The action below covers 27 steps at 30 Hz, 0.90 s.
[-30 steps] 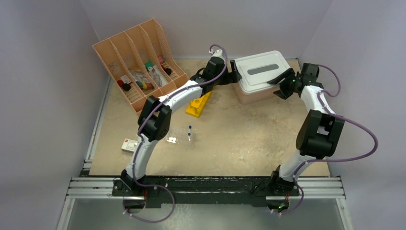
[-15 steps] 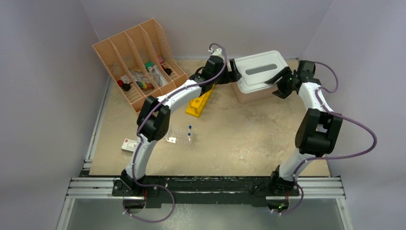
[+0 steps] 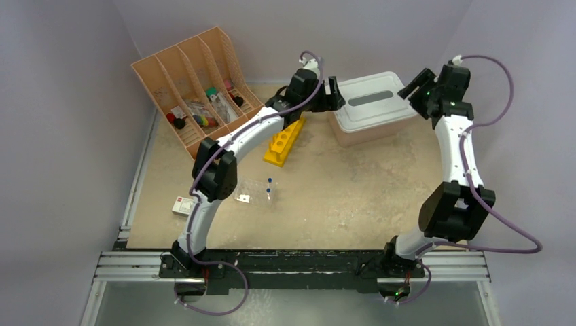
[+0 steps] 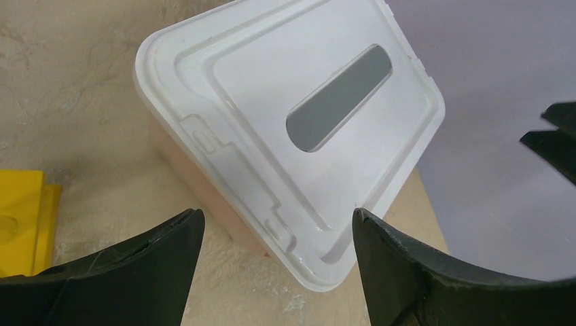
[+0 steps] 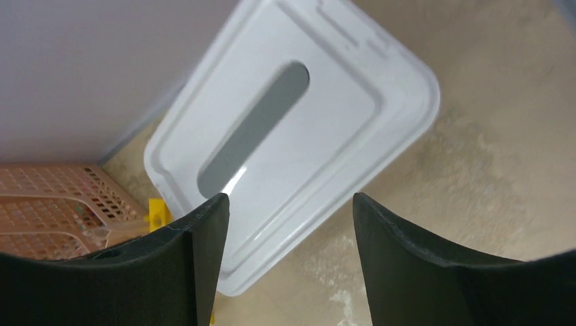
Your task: Organize the chemistry lab equipment
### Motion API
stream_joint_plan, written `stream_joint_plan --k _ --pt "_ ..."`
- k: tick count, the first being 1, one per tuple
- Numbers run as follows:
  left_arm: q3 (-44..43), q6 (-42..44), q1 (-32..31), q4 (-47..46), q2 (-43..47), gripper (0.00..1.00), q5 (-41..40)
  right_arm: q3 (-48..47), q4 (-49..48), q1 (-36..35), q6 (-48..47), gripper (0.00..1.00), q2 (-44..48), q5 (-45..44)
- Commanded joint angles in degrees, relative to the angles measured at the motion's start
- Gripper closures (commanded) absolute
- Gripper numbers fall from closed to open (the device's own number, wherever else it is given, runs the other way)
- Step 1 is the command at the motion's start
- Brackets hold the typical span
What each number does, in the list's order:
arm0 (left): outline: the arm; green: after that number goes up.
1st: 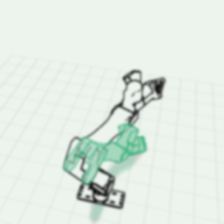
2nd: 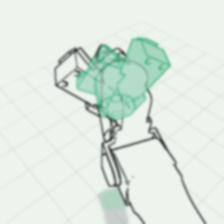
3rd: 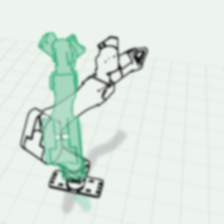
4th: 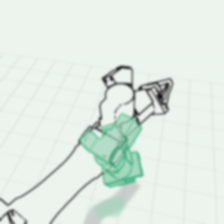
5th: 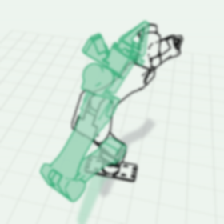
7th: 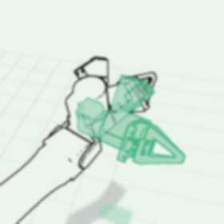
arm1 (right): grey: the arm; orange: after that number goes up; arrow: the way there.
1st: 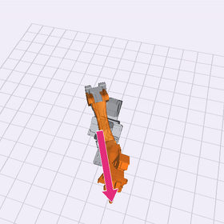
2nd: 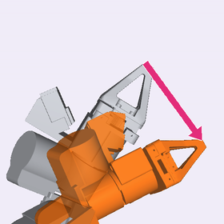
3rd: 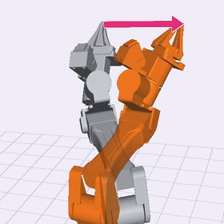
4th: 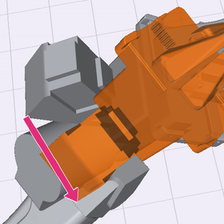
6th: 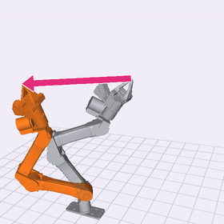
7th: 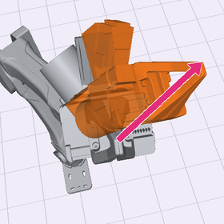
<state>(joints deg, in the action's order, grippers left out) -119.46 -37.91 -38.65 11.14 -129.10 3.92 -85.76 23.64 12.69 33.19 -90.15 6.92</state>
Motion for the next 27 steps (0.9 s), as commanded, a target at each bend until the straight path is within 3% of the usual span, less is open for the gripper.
stream_joint_plan --k 1,8,12,18,23,27 --pt "-2.65 3.22 0.25 2.41 6.74 0.22 0.90 -6.08 -2.96 -0.12 -8.03 0.32 -1.42 -3.54" --pt "4.05 6.93 0.32 9.89 16.36 0.23 -7.27 -14.10 -3.94 -0.27 -13.15 0.33 -11.69 0.39" --pt "9.09 5.59 1.88 16.42 23.56 0.17 -10.99 -15.50 -3.23 -0.55 -13.60 0.33 -15.10 1.65" --pt "20.29 4.53 8.04 22.45 33.24 0.15 -7.92 -13.71 -2.10 -0.93 -12.40 0.35 -17.61 1.87" --pt "30.98 4.67 9.65 23.64 42.44 0.14 -16.61 -13.86 0.79 -0.98 -11.08 0.37 -18.72 -1.44" --pt "32.64 5.46 9.91 27.91 46.36 0.14 -21.85 -15.44 1.02 -1.01 -11.01 0.37 -15.89 -2.38"
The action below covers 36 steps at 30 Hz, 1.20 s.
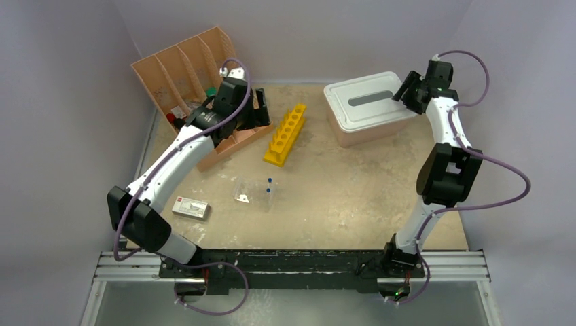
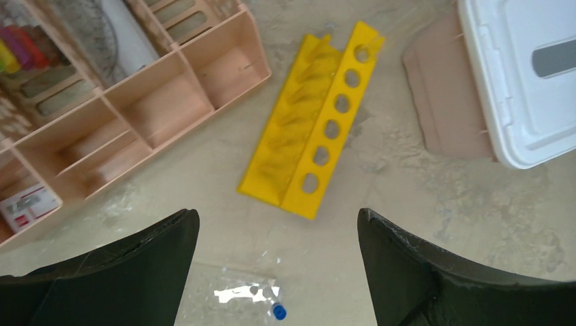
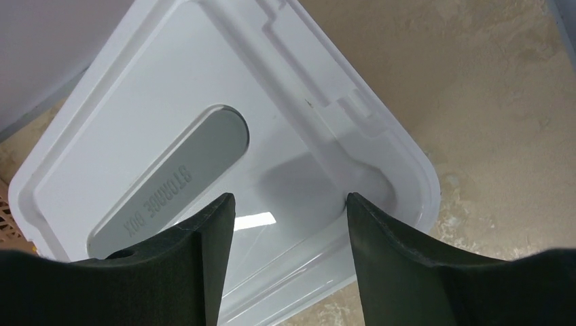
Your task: Organize the chemistry lab equipment
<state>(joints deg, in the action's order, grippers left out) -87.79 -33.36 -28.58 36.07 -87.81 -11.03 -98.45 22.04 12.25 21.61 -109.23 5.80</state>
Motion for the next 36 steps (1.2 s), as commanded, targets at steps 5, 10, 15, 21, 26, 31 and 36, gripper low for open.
stream_joint_plan --k 5,10,15,21,26,31,36 --pt "3.51 2.46 -0.16 5.26 10.94 0.14 -13.09 -3.39 4.06 -0.87 0.89 0.38 11.21 -0.08" --pt "5.80 2.72 -0.16 6.30 18.16 0.14 -17.97 2.35 9.08 -2.47 -0.30 0.32 21.29 -0.90" --pt "7.51 2.11 -0.16 6.23 26.84 0.14 -20.99 15.87 10.59 -4.89 -1.76 0.25 36.62 -2.06" --pt "6.40 1.38 -0.17 12.88 32.94 0.14 -24.49 26.82 14.56 -5.23 -3.35 0.09 56.77 -4.58" --pt "5.70 1.20 -0.17 18.45 37.12 0.13 -25.88 28.62 18.43 -5.23 -3.94 0.01 66.89 -6.86" --pt "4.86 0.35 -0.16 22.62 40.46 0.13 -26.67 28.23 19.95 -5.38 -4.19 0.01 72.00 -6.02" --pt "2.95 -0.16 -0.16 24.71 42.60 0.13 -27.79 27.55 21.01 -5.40 -3.10 0.01 73.45 -4.14"
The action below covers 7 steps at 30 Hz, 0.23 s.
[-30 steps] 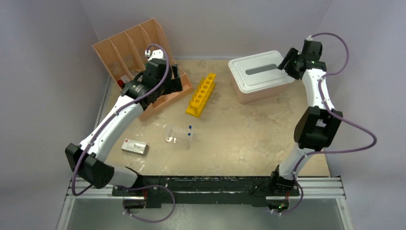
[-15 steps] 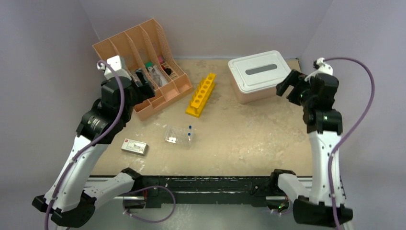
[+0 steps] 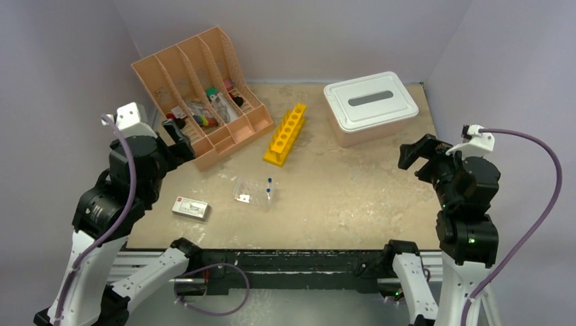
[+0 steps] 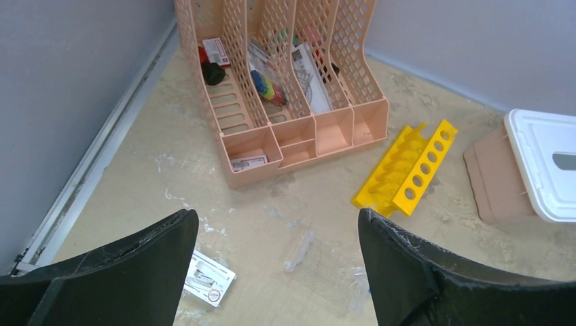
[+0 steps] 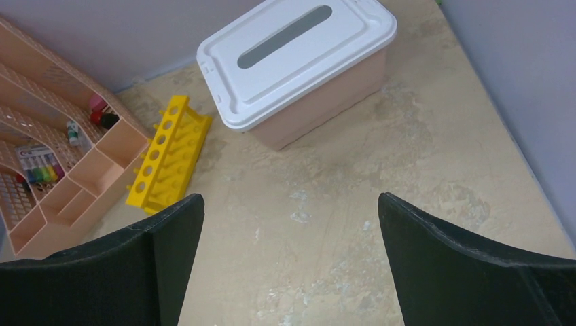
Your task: Organize the chemistry lab equipment
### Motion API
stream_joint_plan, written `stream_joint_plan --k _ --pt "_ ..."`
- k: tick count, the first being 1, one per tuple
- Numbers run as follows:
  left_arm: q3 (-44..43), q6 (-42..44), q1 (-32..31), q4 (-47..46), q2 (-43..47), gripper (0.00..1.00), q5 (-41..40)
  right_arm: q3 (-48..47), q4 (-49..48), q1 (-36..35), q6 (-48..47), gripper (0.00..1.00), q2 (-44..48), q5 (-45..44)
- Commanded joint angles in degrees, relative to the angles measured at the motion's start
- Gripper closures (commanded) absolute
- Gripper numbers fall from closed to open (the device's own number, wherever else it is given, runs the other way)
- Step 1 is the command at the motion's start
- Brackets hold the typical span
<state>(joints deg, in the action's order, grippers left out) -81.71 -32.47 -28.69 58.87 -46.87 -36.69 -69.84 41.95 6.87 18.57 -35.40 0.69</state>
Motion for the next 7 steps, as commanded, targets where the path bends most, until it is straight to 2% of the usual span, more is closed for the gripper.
stream_joint_plan --k 1,7 --pt "-3.31 -1.18 -0.01 1.94 2.14 0.13 -2.32 -1.22 1.22 -0.02 0.03 0.01 -0.38 1.24" --pt "-3.43 -0.53 -0.04 2.02 3.22 0.12 -2.34 -2.09 1.95 -0.02 0.28 0.01 -0.33 1.16"
